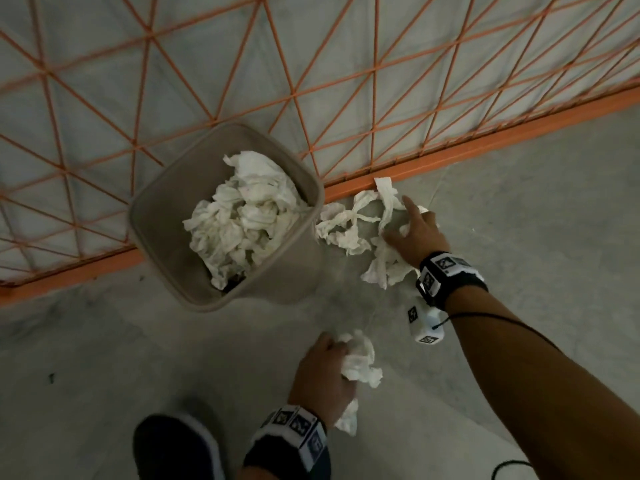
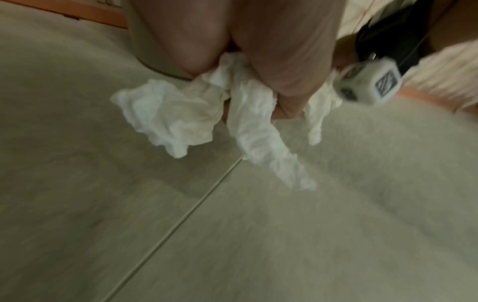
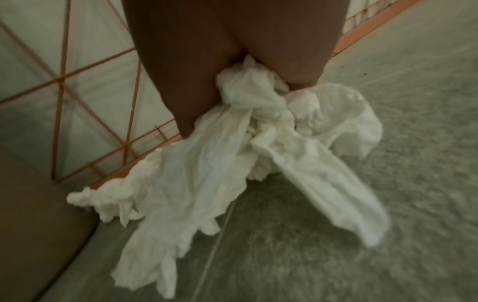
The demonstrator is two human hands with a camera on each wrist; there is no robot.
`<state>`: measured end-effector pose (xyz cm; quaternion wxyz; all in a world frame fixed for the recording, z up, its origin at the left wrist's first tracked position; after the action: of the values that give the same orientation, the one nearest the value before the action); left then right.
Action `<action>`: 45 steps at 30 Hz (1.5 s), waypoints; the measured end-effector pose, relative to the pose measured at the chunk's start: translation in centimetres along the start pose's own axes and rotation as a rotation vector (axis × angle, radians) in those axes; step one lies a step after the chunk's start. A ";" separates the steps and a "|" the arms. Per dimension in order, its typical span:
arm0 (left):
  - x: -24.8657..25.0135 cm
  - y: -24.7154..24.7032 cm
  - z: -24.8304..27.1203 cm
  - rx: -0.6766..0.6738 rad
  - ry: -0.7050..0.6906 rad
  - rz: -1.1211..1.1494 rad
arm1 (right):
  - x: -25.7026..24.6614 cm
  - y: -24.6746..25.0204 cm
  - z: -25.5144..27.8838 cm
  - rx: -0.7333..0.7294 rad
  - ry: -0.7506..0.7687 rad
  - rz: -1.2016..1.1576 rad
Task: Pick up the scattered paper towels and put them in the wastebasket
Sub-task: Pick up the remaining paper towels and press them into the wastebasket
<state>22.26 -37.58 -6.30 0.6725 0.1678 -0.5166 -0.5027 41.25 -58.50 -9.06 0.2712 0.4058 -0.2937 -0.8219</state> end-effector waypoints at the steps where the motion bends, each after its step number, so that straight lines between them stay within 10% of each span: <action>1: 0.9 1.1 -0.8 0.071 -0.021 0.014 | 0.0 -0.3 -0.2 -0.010 -0.006 0.060; 7: 4.3 5.9 -6.3 0.236 -0.046 0.066 | 0.3 -1.2 1.3 0.020 0.050 0.286; 16: 2.2 4.3 -16.3 0.099 -0.008 -0.204 | 4.1 0.4 6.6 0.214 0.180 -0.029; 31: 4.5 4.4 -12.1 0.246 -0.223 -0.124 | 1.5 1.1 0.4 0.089 0.079 0.262; 39: 3.3 6.2 -16.3 0.275 -0.023 -0.034 | 4.0 1.4 4.0 0.238 0.016 0.081; 45: 1.6 4.8 -19.5 0.074 0.179 -0.090 | 6.1 -0.7 6.6 0.032 -0.012 -0.079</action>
<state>41.45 -42.53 -9.86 0.6863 0.2596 -0.4644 -0.4960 32.42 -60.43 -9.35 0.2303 0.4163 -0.2922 -0.8296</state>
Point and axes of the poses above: each hand's wrist, its own z-axis away from the middle knuckle, its own y-axis out of the back of the hand, x = y × z, the point moved 10 cm from there along -z, towards the middle knuckle, and after that the axes turned 7 degrees about -y, right-handed, at the moved point
